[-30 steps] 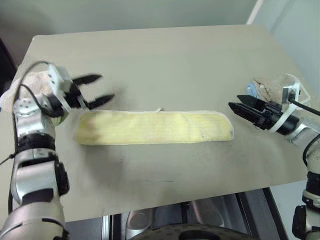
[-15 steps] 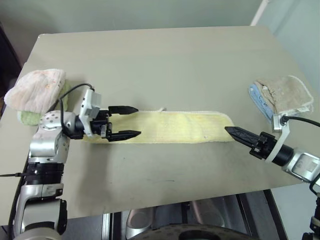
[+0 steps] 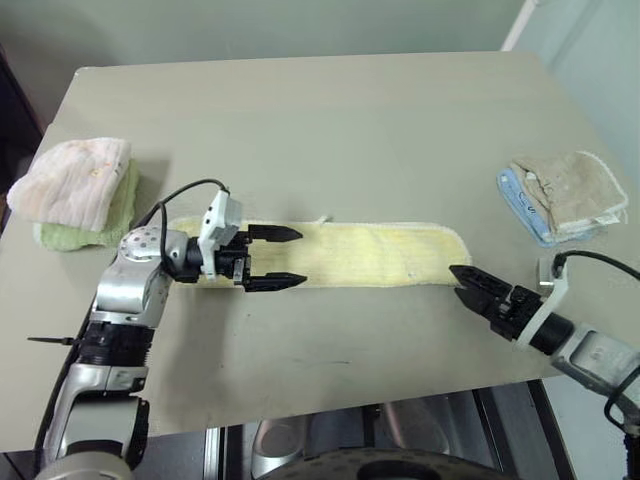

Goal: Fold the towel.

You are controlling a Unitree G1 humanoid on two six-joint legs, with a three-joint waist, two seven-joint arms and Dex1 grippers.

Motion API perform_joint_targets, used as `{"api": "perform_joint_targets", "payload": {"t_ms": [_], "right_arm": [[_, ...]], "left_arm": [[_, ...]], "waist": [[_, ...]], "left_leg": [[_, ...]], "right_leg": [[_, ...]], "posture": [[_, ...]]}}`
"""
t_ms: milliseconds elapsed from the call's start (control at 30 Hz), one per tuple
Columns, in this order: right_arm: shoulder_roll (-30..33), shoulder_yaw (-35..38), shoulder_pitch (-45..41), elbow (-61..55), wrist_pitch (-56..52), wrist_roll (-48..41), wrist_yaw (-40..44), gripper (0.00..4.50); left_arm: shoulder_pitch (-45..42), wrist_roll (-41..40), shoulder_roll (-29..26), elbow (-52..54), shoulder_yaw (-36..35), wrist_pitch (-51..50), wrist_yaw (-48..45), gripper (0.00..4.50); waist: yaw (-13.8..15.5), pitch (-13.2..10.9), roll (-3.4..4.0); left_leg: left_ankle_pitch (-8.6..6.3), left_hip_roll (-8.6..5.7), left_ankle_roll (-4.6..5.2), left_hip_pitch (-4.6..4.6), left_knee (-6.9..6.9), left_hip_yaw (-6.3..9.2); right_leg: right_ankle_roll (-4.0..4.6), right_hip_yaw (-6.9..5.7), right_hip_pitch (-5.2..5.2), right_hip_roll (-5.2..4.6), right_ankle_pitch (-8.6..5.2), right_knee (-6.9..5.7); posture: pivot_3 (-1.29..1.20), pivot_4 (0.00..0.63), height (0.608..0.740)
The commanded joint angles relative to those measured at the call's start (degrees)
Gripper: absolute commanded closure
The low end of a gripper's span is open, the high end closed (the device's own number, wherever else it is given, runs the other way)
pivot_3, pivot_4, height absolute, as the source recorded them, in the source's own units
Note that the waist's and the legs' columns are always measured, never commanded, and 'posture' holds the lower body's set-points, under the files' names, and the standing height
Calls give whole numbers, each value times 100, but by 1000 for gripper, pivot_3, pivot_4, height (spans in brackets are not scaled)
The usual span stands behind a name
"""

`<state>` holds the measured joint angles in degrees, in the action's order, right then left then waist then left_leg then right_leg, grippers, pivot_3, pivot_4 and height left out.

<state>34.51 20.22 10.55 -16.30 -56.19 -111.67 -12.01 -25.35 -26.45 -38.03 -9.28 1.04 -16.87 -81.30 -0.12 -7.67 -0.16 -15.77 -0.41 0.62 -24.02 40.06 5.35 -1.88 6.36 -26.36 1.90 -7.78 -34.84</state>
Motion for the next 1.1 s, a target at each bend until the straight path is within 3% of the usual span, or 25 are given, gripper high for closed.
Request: {"api": "perform_joint_targets", "payload": {"t_ms": [33, 233, 833, 933, 1100], "right_arm": [[-103, -106, -10, -225, 145, -133, -186, 18], [-424, -187, -243, -10, 479, -133, -616, 18], [-212, -146, -512, 26, 624, -133, -1216, 18], [-282, -93, -603, -64, 705, -133, -1382, 601], [-401, 30, -729, -135, 892, -133, -1746, 2378]], "left_arm": [[-171, 7, 16, -24, 19, 108, -101, 0], [-211, 44, 139, -27, 123, 75, -143, 0], [2, 102, 71, 296, 309, -6, -165, 0], [21, 120, 70, 296, 317, 18, -157, 0], [19, 141, 68, 258, 310, 63, -155, 0]], "waist": [[-1, 0, 0], [-23, 3, -5], [31, 6, -6], [31, 6, -6], [30, 5, -5]], "left_leg": [[-1, -1, 1, -1, 0, -1], [-9, 0, 10, 2, 2, -3], [-6, -2, 18, 0, 7, -1], [-7, -2, 18, 0, 7, -2], [-13, -1, 19, -2, 1, -2]], "right_leg": [[-1, 1, 1, 0, 1, 2], [-5, 2, 5, -1, 4, 12], [-17, 3, 14, -4, 11, 26], [-17, 3, 13, -4, 11, 27], [-12, 2, 5, -3, 11, 27]], "posture": [[0, 150, 740], [0, 150, 740], [0, 150, 740], [0, 150, 740], [0, 150, 740]]}}
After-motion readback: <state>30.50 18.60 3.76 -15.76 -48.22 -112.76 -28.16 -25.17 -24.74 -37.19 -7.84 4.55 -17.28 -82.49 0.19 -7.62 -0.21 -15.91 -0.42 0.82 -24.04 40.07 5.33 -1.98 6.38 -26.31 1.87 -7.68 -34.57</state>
